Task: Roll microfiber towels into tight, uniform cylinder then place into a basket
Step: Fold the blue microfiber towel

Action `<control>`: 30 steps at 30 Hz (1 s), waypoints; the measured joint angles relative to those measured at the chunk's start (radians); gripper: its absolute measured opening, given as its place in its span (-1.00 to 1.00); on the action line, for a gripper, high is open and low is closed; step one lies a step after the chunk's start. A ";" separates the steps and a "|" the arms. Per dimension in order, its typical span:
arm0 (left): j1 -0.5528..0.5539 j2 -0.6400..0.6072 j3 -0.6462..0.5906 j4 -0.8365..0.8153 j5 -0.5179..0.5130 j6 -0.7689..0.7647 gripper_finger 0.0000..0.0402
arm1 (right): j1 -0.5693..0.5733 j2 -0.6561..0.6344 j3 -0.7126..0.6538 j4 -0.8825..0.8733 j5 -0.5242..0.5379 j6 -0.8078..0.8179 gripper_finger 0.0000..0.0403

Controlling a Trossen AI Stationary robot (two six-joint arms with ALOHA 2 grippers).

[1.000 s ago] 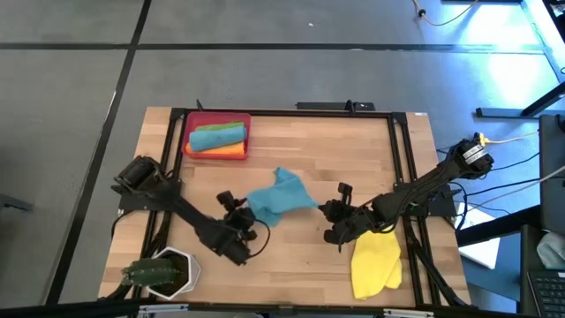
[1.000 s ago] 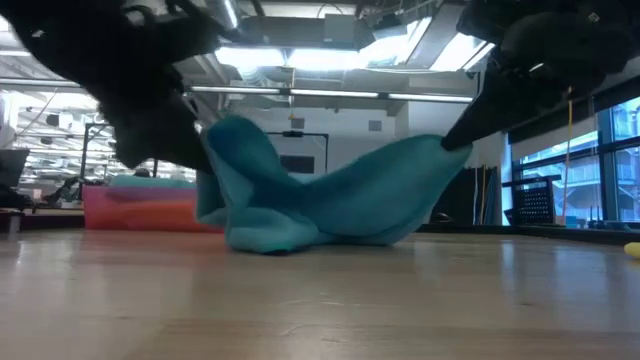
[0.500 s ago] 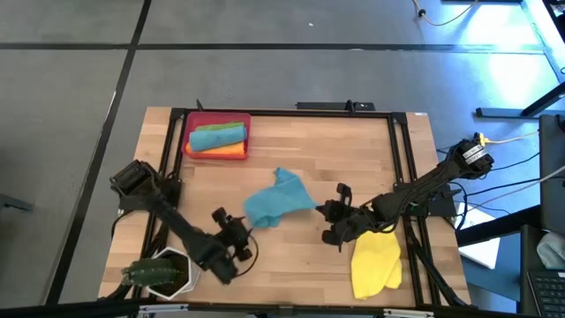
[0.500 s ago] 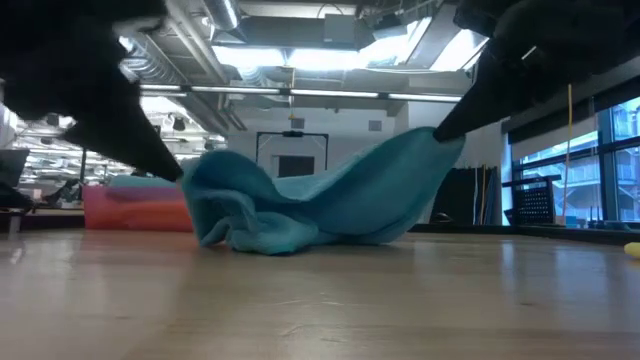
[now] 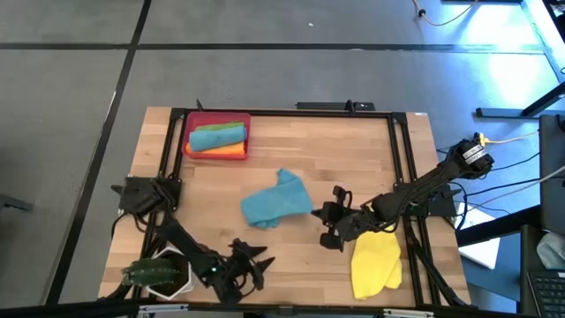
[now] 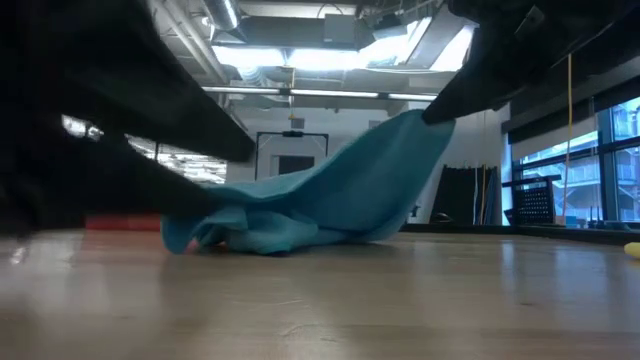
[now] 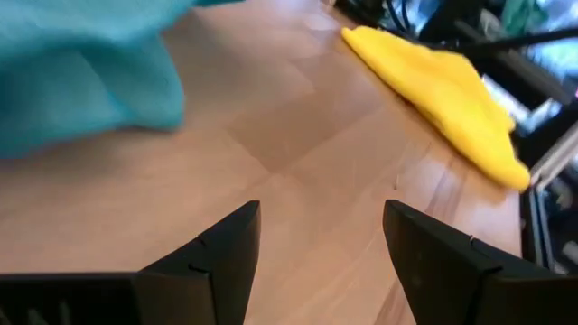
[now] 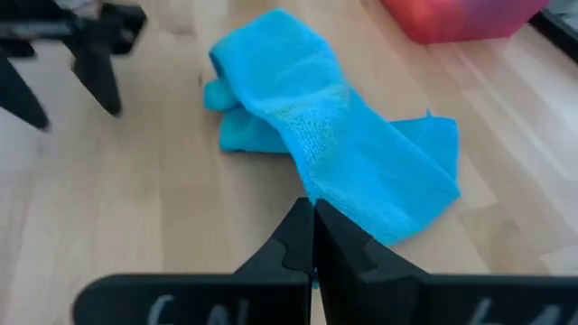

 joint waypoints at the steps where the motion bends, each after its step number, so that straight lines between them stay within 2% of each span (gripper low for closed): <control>1: 0.009 0.022 0.000 0.052 -0.004 -0.002 0.11 | 0.000 0.000 0.000 0.003 -0.010 0.002 -0.97; 5: 0.036 0.065 0.003 0.177 -0.033 -0.024 0.10 | 0.000 0.000 0.000 0.024 -0.044 0.002 -0.97; 12: 0.029 0.039 0.000 0.139 -0.052 -0.060 0.04 | 0.000 0.000 0.078 0.018 -0.078 -0.054 -0.97; 18: -0.010 -0.073 0.001 0.002 -0.093 -0.059 0.04 | 0.000 -0.001 0.228 -0.143 -0.079 -0.085 -0.97; 22: -0.037 -0.177 0.002 -0.146 -0.121 -0.067 0.04 | -0.001 -0.001 0.333 -0.261 -0.071 -0.098 -0.97; 27: -0.029 -0.273 0.001 -0.388 -0.038 -0.116 0.04 | -0.024 -0.002 0.444 -0.359 -0.072 -0.110 -0.97; 30: -0.012 -0.300 0.001 -0.482 0.067 -0.104 0.04 | -0.053 -0.002 0.502 -0.417 -0.072 -0.110 -0.97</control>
